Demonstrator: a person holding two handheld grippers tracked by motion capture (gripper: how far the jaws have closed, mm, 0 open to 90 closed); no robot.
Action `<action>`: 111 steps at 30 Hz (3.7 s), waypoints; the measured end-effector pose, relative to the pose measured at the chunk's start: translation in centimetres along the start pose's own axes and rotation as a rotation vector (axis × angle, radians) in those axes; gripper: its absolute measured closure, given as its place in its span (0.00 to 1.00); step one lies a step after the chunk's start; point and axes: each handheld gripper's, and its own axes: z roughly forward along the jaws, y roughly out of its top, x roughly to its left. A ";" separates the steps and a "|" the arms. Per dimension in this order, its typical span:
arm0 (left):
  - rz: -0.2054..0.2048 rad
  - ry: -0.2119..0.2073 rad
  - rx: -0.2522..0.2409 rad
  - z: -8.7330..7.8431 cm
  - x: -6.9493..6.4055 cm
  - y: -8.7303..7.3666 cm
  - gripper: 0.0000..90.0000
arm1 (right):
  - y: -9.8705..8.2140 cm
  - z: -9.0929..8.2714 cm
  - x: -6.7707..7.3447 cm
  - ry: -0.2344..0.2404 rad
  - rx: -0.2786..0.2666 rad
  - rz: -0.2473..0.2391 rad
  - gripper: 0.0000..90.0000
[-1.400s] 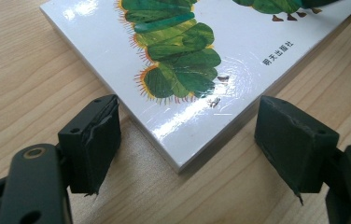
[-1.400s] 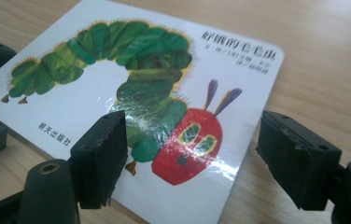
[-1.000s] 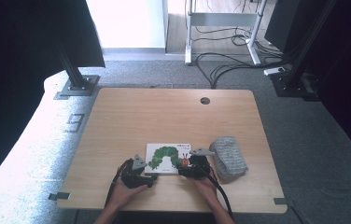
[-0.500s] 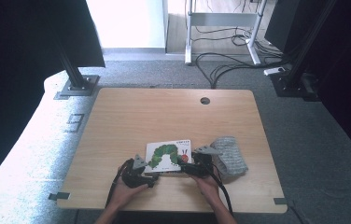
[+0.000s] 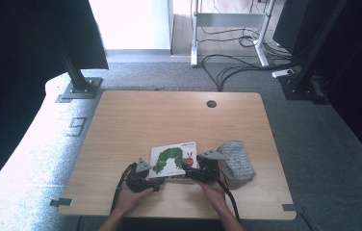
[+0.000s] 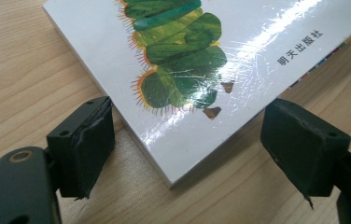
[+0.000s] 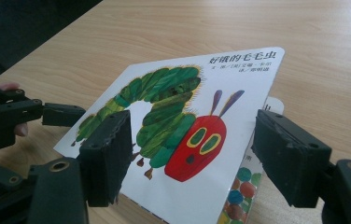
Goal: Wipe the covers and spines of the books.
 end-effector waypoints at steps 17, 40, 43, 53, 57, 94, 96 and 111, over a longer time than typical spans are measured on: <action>-0.023 -0.010 -0.005 0.0 0.1 0.0 0.22 | 0.2 1.6 -2.4 0.028 0.021 0.011 0.40; -0.017 -0.013 -0.003 0.0 0.2 0.0 0.21 | 0.8 2.4 -3.1 0.120 -0.009 0.014 0.62; -0.002 -0.014 0.001 0.0 0.1 -0.1 0.21 | 0.8 2.2 -3.0 0.129 -0.028 0.007 0.66; 0.014 -0.073 -0.013 -1.1 1.1 -0.1 0.22 | 0.9 1.6 -2.7 0.155 -0.080 -0.014 0.73; 0.010 -0.096 -0.036 -1.4 1.3 0.0 0.23 | 0.9 1.5 -2.5 0.154 -0.088 -0.017 0.74; -0.065 -0.145 -0.036 -0.8 1.8 0.2 0.20 | 0.9 1.2 -2.1 0.154 -0.105 -0.039 0.76; -0.066 -0.137 -0.055 -1.3 1.9 0.4 0.23 | 0.9 1.2 -2.1 0.154 -0.107 -0.041 0.76; -0.069 -0.130 -0.056 -1.0 2.0 0.4 0.21 | 1.1 0.8 -1.5 0.148 -0.115 -0.092 0.78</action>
